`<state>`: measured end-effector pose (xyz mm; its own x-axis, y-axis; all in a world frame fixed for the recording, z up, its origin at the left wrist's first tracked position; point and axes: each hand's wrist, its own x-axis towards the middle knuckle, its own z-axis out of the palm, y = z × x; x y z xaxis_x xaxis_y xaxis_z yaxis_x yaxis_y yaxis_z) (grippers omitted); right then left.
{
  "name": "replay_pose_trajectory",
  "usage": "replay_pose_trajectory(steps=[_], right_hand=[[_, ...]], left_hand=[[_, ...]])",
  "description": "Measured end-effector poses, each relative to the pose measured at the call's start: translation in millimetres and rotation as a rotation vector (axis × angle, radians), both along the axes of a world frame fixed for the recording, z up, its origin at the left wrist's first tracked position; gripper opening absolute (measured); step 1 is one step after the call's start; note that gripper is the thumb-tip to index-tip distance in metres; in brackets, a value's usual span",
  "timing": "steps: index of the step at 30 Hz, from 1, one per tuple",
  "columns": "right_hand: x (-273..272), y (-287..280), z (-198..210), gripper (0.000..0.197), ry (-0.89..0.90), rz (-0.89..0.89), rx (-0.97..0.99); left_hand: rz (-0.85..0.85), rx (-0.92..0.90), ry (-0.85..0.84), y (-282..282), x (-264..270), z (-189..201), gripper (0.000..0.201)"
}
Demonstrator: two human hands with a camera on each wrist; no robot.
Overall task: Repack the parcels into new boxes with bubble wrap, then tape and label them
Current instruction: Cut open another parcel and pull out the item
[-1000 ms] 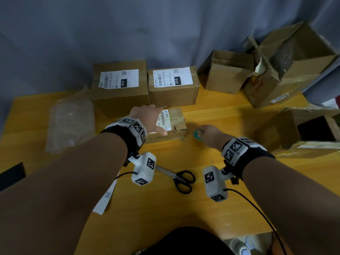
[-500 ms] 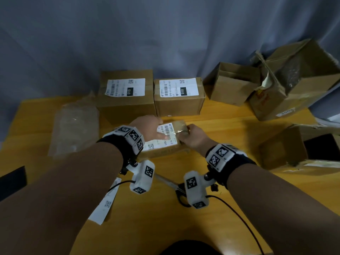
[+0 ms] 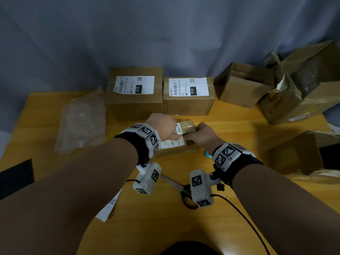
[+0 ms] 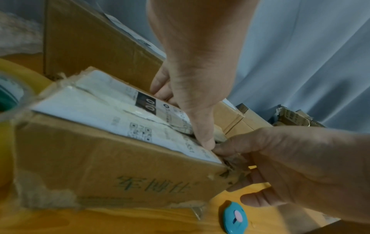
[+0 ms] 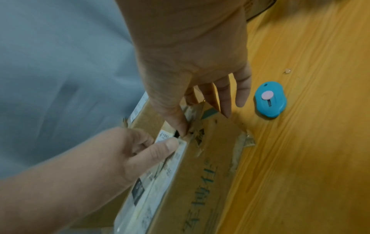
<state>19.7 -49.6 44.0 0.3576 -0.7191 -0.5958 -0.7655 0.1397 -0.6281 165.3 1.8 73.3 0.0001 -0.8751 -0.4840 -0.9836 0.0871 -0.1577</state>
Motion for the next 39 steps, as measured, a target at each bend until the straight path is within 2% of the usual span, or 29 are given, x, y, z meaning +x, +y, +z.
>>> replay_pose_trajectory(steps=[2,5,8,13,15,18,21,23,27,29,31,33,34,36,39], right_hand=[[0.9,-2.3,0.4,0.040,0.017,0.011,0.006],[-0.1,-6.2,1.1,0.042,0.033,0.037,0.010],[-4.9,-5.1,3.6,0.025,0.001,0.029,0.049],[-6.5,0.7,3.6,0.025,-0.026,-0.055,0.145],[-4.4,2.1,2.9,0.031,-0.035,-0.097,0.189],[-4.4,2.7,-0.2,0.026,-0.064,-0.129,0.222],[-5.0,3.8,-4.7,0.030,-0.090,-0.159,0.234],[-6.1,5.9,-5.5,0.038,-0.079,-0.155,0.199],[-12.0,8.0,-5.6,0.038,-0.041,-0.007,0.012],[-12.6,8.7,-2.3,0.050,-0.008,0.039,-0.070],[-11.0,8.3,1.9,0.060,0.063,0.116,-0.217],[-8.2,8.9,8.5,0.052,0.141,0.283,-0.407],[-6.3,9.7,11.7,0.043,0.161,0.382,-0.485],[-3.4,10.7,15.6,0.034,0.167,0.561,-0.554],[-3.6,10.8,21.5,0.049,0.216,0.747,-0.501]], left_hand=[[0.014,-0.007,0.008,-2.7,-1.8,-2.0,0.056],[-0.002,-0.030,-0.004,-4.8,-2.8,-4.4,0.051],[-0.033,-0.006,-0.021,-6.4,-4.7,-6.4,0.046],[-0.026,0.069,0.038,-8.7,0.0,-3.9,0.046],[0.005,0.081,0.068,-11.0,1.2,-2.0,0.045],[0.179,0.076,0.233,-13.9,9.7,3.5,0.040],[0.264,-0.082,0.535,-2.3,32.4,6.0,0.028],[0.340,-0.183,0.574,8.7,44.7,5.1,0.026],[0.555,-0.291,0.377,34.9,58.8,-1.4,0.014],[0.508,-0.398,0.199,47.7,64.6,-0.3,0.013],[0.316,-0.371,0.075,53.4,61.9,1.1,0.020],[0.180,-0.262,0.114,56.2,50.5,1.1,0.023],[0.192,-0.229,0.185,57.6,43.5,2.1,0.024],[0.263,-0.123,0.322,62.3,32.5,-0.3,0.041],[0.269,0.035,0.338,68.6,21.8,-8.5,0.068]])
